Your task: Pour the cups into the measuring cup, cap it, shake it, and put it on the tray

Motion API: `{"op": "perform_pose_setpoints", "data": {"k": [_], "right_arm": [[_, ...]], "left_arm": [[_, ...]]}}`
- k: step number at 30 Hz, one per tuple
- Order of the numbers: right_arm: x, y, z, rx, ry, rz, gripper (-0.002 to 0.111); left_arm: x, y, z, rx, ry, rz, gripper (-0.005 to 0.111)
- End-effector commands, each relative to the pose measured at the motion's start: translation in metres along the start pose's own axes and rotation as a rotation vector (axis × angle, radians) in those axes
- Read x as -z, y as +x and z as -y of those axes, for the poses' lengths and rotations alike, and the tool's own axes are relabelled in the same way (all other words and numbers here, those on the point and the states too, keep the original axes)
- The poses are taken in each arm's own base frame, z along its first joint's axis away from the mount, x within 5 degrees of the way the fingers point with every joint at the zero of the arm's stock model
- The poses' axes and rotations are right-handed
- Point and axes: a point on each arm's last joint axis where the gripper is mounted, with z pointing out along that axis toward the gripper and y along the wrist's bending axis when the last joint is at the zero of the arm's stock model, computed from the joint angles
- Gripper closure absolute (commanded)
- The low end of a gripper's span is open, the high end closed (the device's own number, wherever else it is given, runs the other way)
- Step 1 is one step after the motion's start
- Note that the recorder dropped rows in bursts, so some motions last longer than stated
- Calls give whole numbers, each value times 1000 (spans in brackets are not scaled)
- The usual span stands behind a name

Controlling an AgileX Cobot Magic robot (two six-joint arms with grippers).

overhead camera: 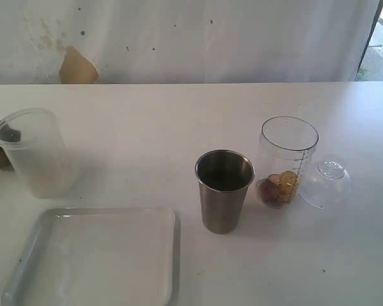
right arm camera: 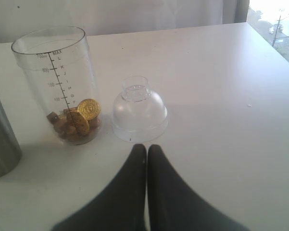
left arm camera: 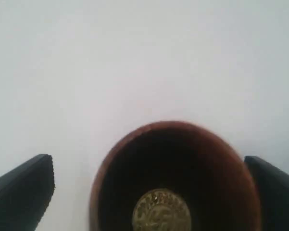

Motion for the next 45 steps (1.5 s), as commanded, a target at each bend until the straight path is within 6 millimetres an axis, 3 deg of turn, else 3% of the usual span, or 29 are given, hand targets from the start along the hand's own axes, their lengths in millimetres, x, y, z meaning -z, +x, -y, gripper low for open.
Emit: {"op": "perform_pose_setpoints", "data": {"k": [1,9,15,18,20,23,29,35,39,45], "right_arm": [[0,2,0,-1,4,-1,108],[0,2,0,-1,4,-1,108],[0,2,0,-1,4,-1,108],[0,2,0,-1,4,-1,108],[0,2,0,-1,4,-1,108],[0,2,0,-1,4,-1,108],[0,2,0,-1,4,-1,108],[0,2,0,-1,4,-1,108],[0,2,0,-1,4,-1,108],[0,2,0,-1,4,-1,108]], "left_arm": [[12,-15,6,0,23,48,2],[38,-41,3,59,-123,77,2],[83,-81,10,125,-245,185,8],[113,-103,21,159,-282,249,29],[132,-114,30,117,-291,270,56],[160,-128,48,-28,-282,287,104],[220,-152,89,-49,-240,413,106],[268,-159,130,-66,-161,475,106],[301,-152,154,-37,-170,529,106],[356,-113,177,84,-418,757,107]]}}
